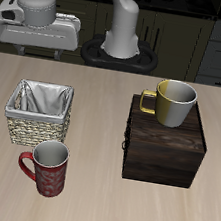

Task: Place the red mug in the basket

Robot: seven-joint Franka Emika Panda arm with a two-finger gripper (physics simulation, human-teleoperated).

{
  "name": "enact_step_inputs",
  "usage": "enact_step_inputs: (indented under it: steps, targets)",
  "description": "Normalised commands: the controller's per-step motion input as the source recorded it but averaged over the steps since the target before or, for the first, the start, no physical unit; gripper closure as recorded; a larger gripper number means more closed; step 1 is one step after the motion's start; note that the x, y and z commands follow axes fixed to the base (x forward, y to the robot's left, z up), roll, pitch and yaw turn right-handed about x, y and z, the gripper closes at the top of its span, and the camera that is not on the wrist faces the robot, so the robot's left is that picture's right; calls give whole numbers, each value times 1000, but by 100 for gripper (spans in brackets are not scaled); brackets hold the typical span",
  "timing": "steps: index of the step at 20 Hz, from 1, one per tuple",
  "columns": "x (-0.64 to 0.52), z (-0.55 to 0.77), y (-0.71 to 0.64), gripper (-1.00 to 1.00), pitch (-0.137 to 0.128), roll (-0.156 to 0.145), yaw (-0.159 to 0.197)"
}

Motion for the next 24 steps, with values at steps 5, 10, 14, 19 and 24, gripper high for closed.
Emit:
enact_step_inputs:
  steps: [5,10,14,19,24]
  targets:
    - [340,58,-117,-100,9,-30,-38]
    - [373,150,76,-100,-27,15,-26]
    - [494,22,142,-100,17,-8,13]
    - [353,119,165,-100,-18,-8,-12]
    - [347,55,45,-100,18,-33,-38]
